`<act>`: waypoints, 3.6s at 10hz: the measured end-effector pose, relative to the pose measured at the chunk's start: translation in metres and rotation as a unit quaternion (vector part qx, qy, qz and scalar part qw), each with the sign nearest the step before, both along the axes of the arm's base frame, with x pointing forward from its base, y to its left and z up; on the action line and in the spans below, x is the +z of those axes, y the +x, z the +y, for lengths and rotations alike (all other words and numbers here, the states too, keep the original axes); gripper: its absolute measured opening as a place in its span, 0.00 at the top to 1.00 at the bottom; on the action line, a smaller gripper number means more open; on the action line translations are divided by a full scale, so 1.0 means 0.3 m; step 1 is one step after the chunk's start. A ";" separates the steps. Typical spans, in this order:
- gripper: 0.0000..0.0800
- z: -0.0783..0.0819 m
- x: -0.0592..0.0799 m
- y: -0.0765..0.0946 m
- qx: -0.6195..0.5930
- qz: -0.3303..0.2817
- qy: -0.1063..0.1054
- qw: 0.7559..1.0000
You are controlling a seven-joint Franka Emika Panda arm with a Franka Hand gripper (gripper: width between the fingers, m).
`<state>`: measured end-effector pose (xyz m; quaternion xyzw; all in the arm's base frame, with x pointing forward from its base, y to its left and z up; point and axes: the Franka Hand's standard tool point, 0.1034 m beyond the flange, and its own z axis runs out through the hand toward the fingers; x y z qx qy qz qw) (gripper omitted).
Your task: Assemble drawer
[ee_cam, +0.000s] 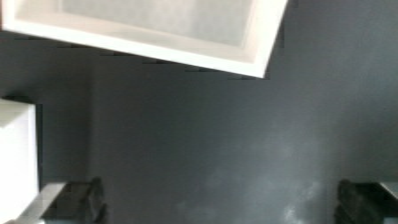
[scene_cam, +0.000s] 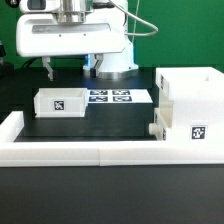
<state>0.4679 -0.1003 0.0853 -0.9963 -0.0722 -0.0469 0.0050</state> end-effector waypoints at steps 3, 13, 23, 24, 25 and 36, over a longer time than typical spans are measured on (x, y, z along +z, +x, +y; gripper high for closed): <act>0.19 -0.008 -0.010 -0.008 -0.050 0.016 0.011 0.999; 0.19 0.030 -0.128 -0.237 -0.067 0.026 0.011 0.997; 0.19 0.040 -0.267 -0.311 -0.037 0.039 0.008 0.999; 0.19 0.037 -0.267 -0.310 -0.037 0.037 0.007 0.999; 0.19 0.036 -0.265 -0.309 -0.038 0.033 0.006 0.999; 0.91 0.035 -0.264 -0.307 -0.037 0.029 0.004 0.999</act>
Offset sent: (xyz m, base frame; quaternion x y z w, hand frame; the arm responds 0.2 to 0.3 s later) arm -0.0494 -0.0064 -0.0103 -0.0171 -0.0052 0.1072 0.9941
